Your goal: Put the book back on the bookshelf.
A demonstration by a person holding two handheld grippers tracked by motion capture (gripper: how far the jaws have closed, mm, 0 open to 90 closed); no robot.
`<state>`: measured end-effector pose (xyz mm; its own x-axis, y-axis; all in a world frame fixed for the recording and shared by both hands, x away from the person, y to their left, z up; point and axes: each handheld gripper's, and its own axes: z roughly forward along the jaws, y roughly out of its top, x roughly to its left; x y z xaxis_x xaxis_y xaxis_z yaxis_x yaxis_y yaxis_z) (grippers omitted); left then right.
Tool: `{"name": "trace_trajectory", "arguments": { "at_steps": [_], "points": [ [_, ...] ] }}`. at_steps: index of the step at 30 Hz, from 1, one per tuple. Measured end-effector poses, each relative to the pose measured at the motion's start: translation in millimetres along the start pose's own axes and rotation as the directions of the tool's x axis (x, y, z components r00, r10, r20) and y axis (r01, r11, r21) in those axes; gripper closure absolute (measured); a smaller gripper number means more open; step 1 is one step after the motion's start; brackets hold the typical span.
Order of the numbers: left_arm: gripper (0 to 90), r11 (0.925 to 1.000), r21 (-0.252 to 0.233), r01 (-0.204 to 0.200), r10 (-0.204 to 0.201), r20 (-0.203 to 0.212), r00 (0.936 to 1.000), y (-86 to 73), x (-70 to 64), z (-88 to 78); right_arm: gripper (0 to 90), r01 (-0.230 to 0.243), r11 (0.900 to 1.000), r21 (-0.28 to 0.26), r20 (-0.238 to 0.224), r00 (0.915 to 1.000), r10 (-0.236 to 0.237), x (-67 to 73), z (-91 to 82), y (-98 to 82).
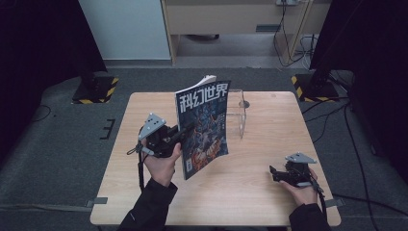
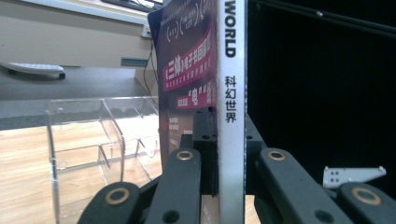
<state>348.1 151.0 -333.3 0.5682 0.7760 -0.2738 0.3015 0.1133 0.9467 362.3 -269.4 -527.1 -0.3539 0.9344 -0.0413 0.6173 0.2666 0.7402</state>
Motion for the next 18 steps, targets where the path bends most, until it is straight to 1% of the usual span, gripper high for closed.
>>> {"name": "trace_trajectory", "arguments": {
  "at_steps": [1,4,5,7,8,12,13,18],
  "points": [
    [82.5,1.0000,-0.006,0.003,-0.003,-0.006,1.0000,1.5,1.5,-0.3,15.0,0.003,1.000,0.003,0.006,1.0000,-0.003,0.3,1.2,-1.2],
    [82.5,0.9999,-0.006,-0.009,0.009,-0.034,0.9994,6.3,7.0,-1.9,14.8,-0.016,1.000,0.021,0.008,0.9998,0.016,-1.1,4.2,-5.5],
    [82.5,0.9999,-0.006,-0.011,0.011,-0.041,0.9991,7.9,8.8,-2.2,13.9,-0.014,1.000,0.022,0.011,0.9999,0.013,-2.3,5.3,-6.7],
    [82.5,0.9999,-0.012,-0.011,0.010,-0.059,0.9982,11.1,12.0,-2.5,12.5,-0.035,0.999,0.016,0.016,0.9992,0.035,-3.9,6.4,-8.3],
    [82.5,0.9998,-0.016,-0.011,0.010,-0.066,0.9978,12.5,13.7,-2.6,12.2,-0.042,0.999,0.020,0.010,0.9991,0.042,-4.1,6.2,-8.6],
    [82.4,0.9996,-0.028,-0.003,0.001,-0.089,0.9961,17.7,20.3,-3.1,11.6,-0.056,0.998,0.024,0.012,0.9984,0.055,-4.8,6.7,-8.5],
    [82.5,0.9995,-0.031,0.000,-0.003,-0.094,0.9955,19.0,21.8,-3.4,11.4,-0.062,0.998,0.028,0.004,0.9981,0.062,-5.6,7.0,-8.6],
    [82.5,0.9990,-0.045,-0.001,-0.004,-0.120,0.9927,26.9,27.7,-3.1,11.1,-0.063,0.998,0.031,0.005,0.9980,0.063,-6.3,7.1,-8.4]
  ]
}}
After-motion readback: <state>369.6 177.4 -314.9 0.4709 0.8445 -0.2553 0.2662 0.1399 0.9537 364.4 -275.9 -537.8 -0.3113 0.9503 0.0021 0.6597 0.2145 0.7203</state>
